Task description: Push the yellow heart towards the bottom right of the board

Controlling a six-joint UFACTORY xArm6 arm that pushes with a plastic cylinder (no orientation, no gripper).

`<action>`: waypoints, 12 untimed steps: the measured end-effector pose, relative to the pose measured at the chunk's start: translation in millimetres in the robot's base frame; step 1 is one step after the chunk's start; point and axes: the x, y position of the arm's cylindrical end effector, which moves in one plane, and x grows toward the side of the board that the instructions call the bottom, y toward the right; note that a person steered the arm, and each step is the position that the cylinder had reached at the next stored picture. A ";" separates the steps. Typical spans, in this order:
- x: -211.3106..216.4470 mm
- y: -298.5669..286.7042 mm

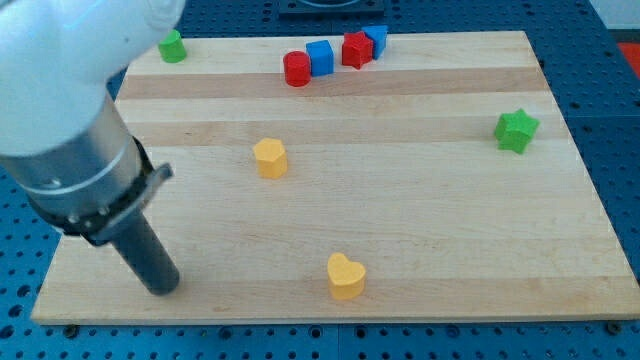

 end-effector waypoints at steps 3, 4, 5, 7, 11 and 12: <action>8.7 104.6; 8.7 139.8; 8.7 163.3; 8.7 166.3; -20.6 182.9; -22.7 199.7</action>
